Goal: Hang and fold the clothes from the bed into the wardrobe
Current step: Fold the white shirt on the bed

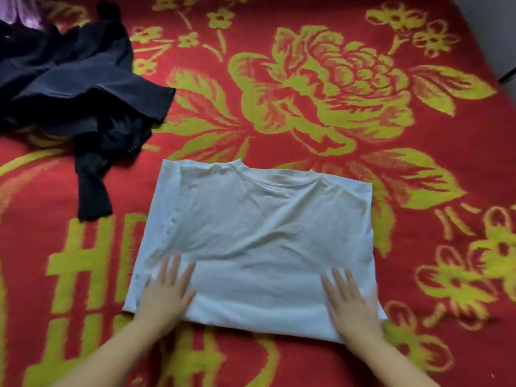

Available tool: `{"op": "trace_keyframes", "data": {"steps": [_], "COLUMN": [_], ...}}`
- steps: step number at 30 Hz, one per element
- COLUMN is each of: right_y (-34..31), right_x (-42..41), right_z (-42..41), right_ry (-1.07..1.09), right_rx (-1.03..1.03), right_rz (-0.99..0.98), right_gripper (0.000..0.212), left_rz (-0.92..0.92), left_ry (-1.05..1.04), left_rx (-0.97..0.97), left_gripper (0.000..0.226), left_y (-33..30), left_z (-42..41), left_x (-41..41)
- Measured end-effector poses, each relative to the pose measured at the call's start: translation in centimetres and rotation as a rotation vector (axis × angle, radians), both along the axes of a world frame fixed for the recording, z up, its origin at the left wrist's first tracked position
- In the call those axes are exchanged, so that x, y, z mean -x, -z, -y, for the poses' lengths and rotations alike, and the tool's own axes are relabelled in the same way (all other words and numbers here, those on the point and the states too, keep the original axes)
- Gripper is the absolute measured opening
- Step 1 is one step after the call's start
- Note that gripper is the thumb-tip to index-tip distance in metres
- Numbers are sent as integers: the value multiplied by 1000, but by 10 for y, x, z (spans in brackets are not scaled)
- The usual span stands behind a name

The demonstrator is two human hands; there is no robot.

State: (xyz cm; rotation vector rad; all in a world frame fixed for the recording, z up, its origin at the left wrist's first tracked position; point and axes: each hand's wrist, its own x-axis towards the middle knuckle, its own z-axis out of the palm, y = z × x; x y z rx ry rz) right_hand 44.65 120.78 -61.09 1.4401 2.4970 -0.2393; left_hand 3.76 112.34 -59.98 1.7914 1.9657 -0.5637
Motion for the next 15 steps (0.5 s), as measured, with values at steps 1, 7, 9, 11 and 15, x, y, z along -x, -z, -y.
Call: {"op": "trace_keyframes", "data": {"steps": [1, 7, 9, 11, 15], "right_y": [0, -27, -30, -26, -33], "right_x": [-17, -25, 12, 52, 124], "right_z": [1, -13, -5, 14, 52], "right_ry": [27, 244, 213, 99, 64], "right_rx": [10, -31, -110, -73, 249], "right_rz": [81, 158, 51, -4, -22], "right_gripper": [93, 94, 70, 66, 63], "left_rz": [-25, 25, 94, 212, 557], "left_ry": [-42, -624, -842, -952, -1146], "left_rx": [-46, -146, -112, -133, -201], "left_gripper": [61, 77, 85, 73, 40], "left_y": [4, -15, -21, -20, -19], "left_z": [8, 0, -5, -8, -1], "left_x": [13, 36, 37, 40, 47]}}
